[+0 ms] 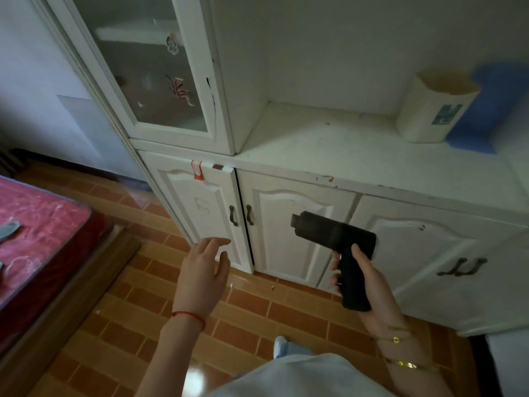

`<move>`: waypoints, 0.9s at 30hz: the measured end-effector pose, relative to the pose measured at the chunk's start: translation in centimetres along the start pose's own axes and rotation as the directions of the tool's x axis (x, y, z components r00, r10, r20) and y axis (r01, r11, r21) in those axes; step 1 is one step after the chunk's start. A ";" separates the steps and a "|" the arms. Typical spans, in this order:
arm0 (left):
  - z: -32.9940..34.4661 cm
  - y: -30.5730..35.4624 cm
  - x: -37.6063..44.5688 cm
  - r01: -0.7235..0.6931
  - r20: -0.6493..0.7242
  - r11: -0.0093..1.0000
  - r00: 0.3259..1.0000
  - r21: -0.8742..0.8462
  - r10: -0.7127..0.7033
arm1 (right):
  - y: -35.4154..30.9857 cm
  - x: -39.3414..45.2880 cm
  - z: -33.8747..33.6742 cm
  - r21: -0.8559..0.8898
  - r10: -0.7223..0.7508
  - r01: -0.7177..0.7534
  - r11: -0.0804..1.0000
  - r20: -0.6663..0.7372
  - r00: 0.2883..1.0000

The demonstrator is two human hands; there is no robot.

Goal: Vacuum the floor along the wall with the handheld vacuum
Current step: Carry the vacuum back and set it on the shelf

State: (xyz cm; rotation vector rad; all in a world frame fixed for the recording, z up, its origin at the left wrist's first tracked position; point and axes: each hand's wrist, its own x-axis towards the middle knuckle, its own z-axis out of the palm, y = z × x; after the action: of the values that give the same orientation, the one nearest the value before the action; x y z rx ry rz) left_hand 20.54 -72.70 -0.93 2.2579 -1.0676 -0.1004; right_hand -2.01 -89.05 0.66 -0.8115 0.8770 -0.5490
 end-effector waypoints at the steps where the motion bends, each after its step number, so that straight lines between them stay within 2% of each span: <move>1: 0.1 0.0 1.5 -0.008 -0.008 1.000 1.000 0.001 0.008 | -0.9 1.2 0.6 -0.004 -0.008 0.008 1.000 0.010 1.000; 5: 0.4 0.1 6.5 -0.039 -0.018 0.999 0.999 -0.022 0.039 | -3.7 5.1 2.5 -0.047 -0.034 0.034 0.998 0.004 0.999; 11: 1.3 -0.9 14.0 -0.117 -0.005 0.992 0.993 -0.049 0.116 | -5.1 10.4 5.1 -0.015 -0.021 0.021 1.000 -0.050 0.999; 16: 2.2 -1.4 21.5 -0.207 0.061 0.971 0.975 -0.120 0.215 | -6.0 15.0 7.4 0.021 -0.038 0.041 0.999 -0.140 0.989; 22: 3.7 -1.1 28.2 -0.367 0.125 0.913 0.912 -0.180 0.391 | -7.8 20.0 10.4 0.091 -0.122 0.138 0.986 -0.164 0.979; 27: 7.1 -1.4 32.6 -0.471 0.171 0.868 0.853 -0.154 0.493 | -9.7 23.7 12.2 0.052 -0.156 0.170 0.984 -0.213 0.964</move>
State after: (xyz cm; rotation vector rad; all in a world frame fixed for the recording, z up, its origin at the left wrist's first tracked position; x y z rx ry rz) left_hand 41.00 -99.06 -1.18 1.8462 -1.6718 -0.1766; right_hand 19.98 -106.87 2.39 -0.7758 0.9824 -0.8172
